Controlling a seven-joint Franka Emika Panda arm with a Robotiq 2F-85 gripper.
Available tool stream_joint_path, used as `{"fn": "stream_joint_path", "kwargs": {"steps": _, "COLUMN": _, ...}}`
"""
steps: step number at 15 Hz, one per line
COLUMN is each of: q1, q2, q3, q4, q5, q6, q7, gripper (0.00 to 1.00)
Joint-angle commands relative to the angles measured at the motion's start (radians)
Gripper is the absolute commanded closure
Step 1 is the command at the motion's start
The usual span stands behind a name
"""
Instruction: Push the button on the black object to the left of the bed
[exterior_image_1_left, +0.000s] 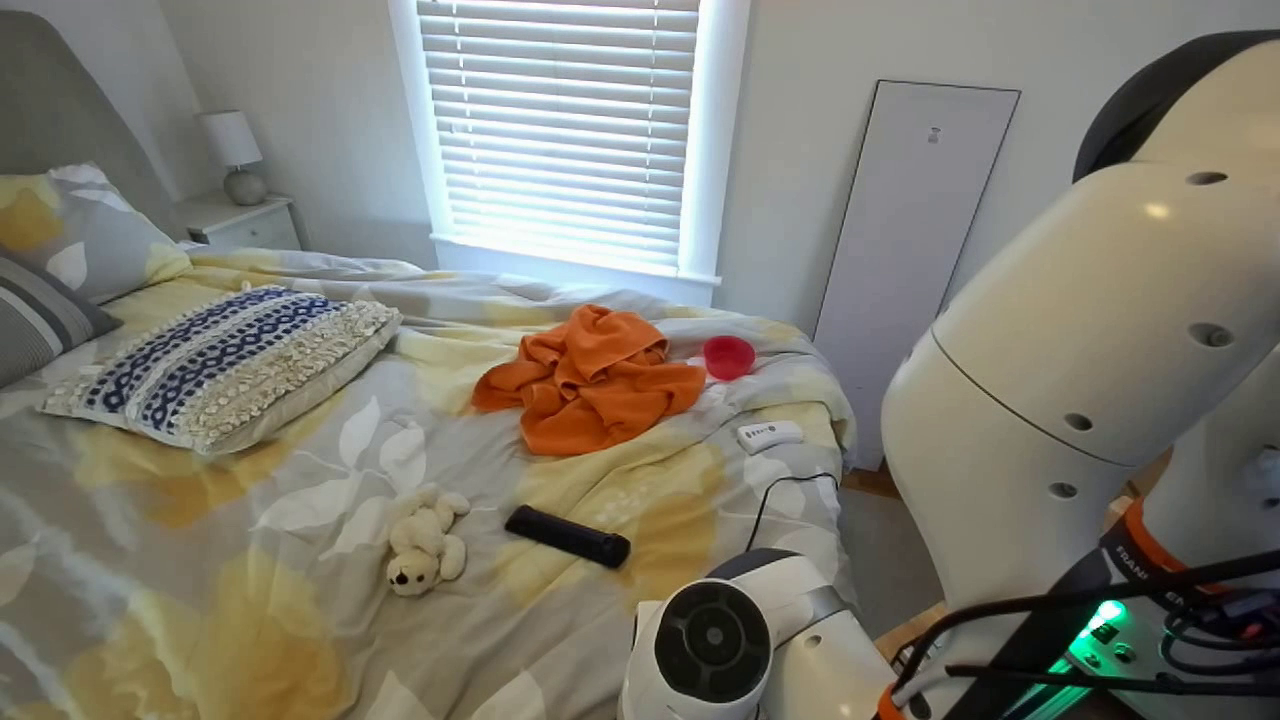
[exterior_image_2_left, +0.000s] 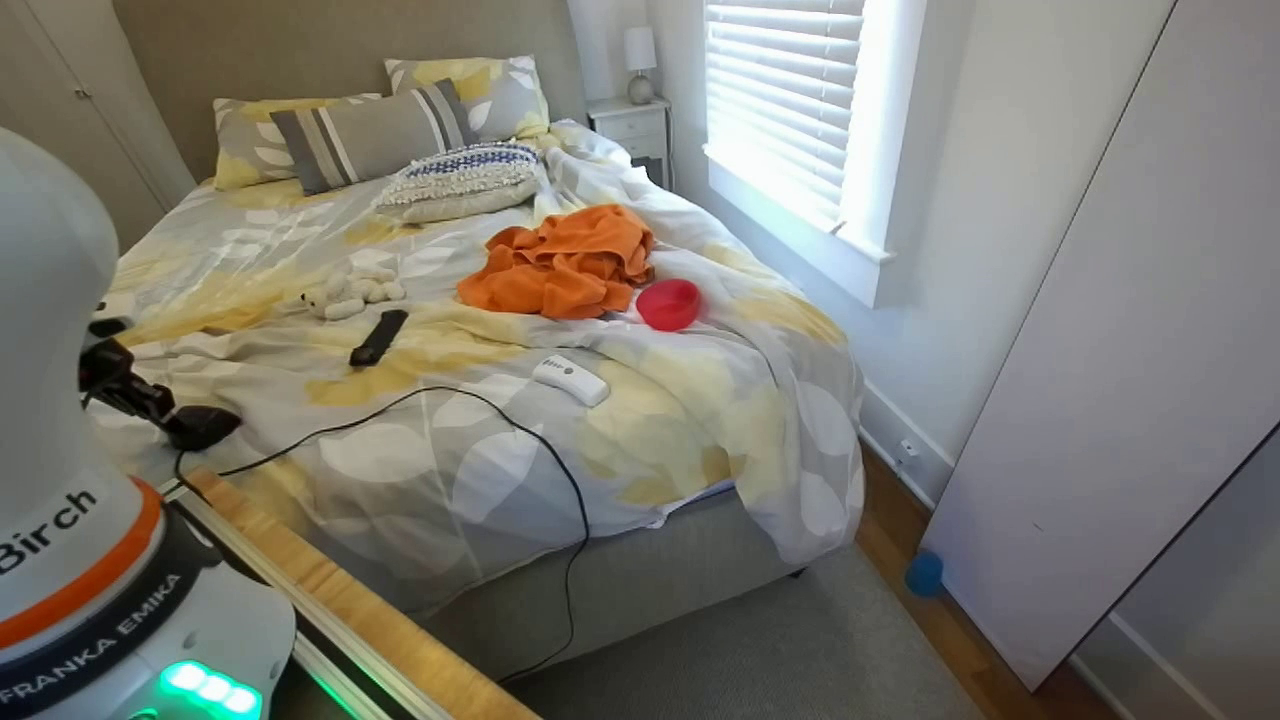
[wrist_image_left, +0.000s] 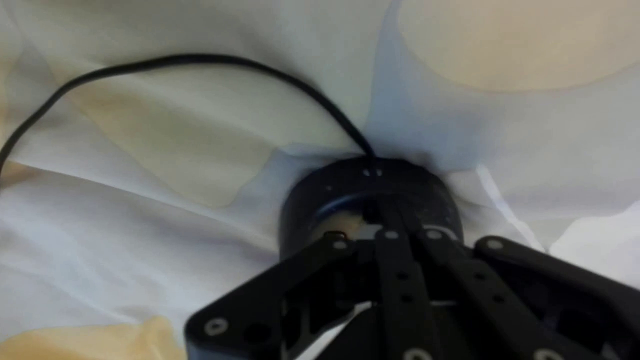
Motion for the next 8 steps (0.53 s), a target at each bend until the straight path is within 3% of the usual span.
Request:
{"fn": "stream_joint_path", "kwargs": {"steps": 1, "q1": -0.008, "q2": 0.055, "q3": 0.026, "q4": 0.04, "q5": 0.07, "q6": 0.066, "q7": -0.037, "gripper": 1.0}}
{"fn": "stream_joint_path", "kwargs": {"steps": 8, "q1": 0.043, "q2": -0.036, "q3": -0.066, "q4": -0.015, "q5": 0.077, "q6": 0.036, "q7": -0.055, "gripper": 1.0}}
